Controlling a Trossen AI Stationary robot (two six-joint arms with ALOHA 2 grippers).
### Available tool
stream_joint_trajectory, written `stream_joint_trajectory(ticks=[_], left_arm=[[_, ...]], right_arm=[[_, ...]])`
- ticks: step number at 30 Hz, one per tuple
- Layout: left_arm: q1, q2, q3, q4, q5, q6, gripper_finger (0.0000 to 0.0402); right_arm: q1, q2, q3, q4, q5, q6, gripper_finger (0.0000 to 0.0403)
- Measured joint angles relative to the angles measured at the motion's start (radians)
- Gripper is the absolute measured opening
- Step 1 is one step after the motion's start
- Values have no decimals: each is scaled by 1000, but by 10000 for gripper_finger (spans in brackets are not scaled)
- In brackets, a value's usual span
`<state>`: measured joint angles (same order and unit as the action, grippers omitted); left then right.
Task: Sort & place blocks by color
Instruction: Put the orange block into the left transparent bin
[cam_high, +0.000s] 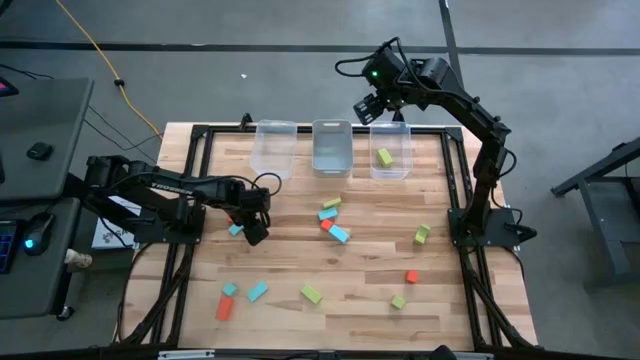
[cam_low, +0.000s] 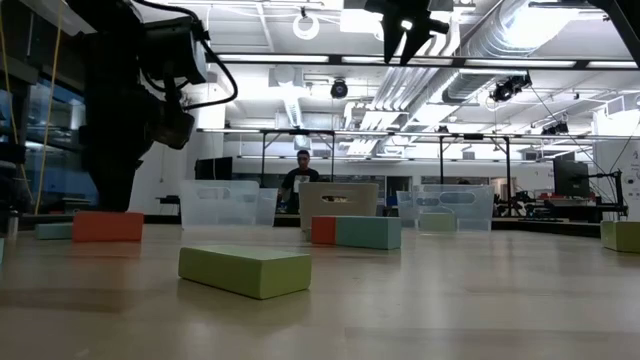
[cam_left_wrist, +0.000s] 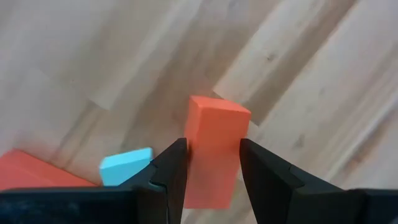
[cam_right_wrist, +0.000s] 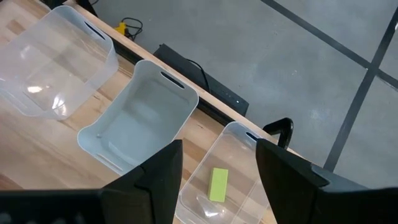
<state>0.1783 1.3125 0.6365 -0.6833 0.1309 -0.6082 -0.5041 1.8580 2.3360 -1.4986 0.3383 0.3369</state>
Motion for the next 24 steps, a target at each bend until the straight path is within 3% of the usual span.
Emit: stream_joint_trajectory(ticks=[15, 24], left_arm=[[101, -2, 14, -9, 188, 44, 127], [104, -2, 14, -27, 149, 62, 154]], right_arm=[[0, 0, 0, 2, 30, -2, 195], [0, 0, 0, 2, 30, 2, 195]])
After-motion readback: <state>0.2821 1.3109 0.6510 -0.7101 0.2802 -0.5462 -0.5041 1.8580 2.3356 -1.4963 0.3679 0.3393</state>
